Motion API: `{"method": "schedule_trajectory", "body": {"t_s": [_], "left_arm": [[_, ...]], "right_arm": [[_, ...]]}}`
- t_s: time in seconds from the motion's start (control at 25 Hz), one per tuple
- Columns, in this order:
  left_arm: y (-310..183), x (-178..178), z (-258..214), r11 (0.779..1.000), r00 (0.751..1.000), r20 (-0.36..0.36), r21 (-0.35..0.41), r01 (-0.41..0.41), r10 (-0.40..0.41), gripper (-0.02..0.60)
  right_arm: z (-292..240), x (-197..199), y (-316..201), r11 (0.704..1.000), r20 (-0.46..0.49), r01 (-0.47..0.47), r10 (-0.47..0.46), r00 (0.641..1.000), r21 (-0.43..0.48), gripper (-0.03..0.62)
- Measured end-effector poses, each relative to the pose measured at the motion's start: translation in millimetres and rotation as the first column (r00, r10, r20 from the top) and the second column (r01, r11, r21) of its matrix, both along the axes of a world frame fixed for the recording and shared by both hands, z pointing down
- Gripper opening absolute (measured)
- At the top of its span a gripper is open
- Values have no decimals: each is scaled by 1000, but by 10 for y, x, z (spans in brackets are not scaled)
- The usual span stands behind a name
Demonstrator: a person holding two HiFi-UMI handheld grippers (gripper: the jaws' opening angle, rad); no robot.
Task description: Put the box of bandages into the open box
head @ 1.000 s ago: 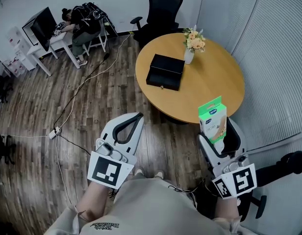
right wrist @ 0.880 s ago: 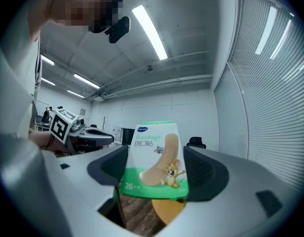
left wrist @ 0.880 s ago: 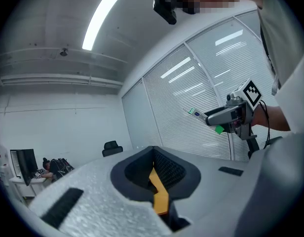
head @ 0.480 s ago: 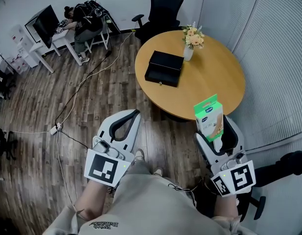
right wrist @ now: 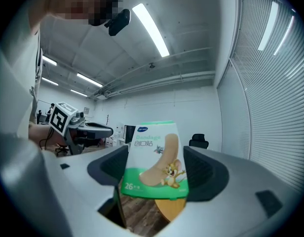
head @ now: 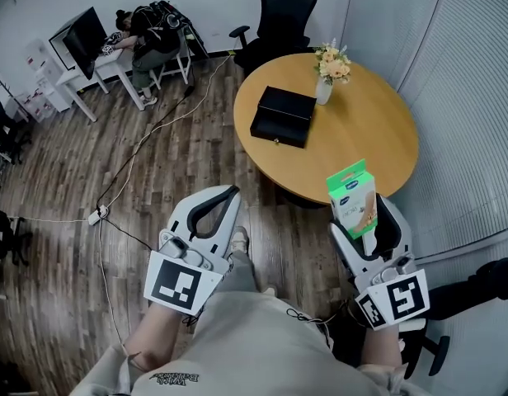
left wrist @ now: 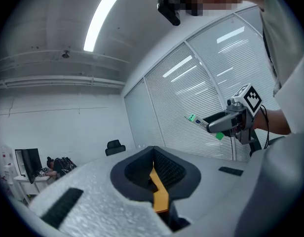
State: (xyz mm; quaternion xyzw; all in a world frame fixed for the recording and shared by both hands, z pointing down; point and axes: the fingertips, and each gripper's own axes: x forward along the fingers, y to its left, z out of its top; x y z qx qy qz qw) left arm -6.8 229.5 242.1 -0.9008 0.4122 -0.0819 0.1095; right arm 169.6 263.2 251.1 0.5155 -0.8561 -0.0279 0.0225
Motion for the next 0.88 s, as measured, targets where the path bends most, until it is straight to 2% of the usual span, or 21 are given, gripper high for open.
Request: {"method": "schedule_trajectory", "body": {"t_s": [0.24, 0.52, 0.88], "left_arm": [[-45, -54, 59, 1000, 1000, 2, 6, 7, -7, 23], [-368, -202, 175, 1000, 1000, -13, -18, 5, -5, 23], [-1308, -336, 200, 998, 999, -18, -54, -32, 31, 23]], "right_arm": [[79, -84, -55, 1000, 5, 29, -29, 1000, -8, 357], [177, -236, -394, 999, -11, 27, -27, 1000, -39, 357], [170, -384, -1276, 996, -18, -11, 10, 1000, -83, 357]]}}
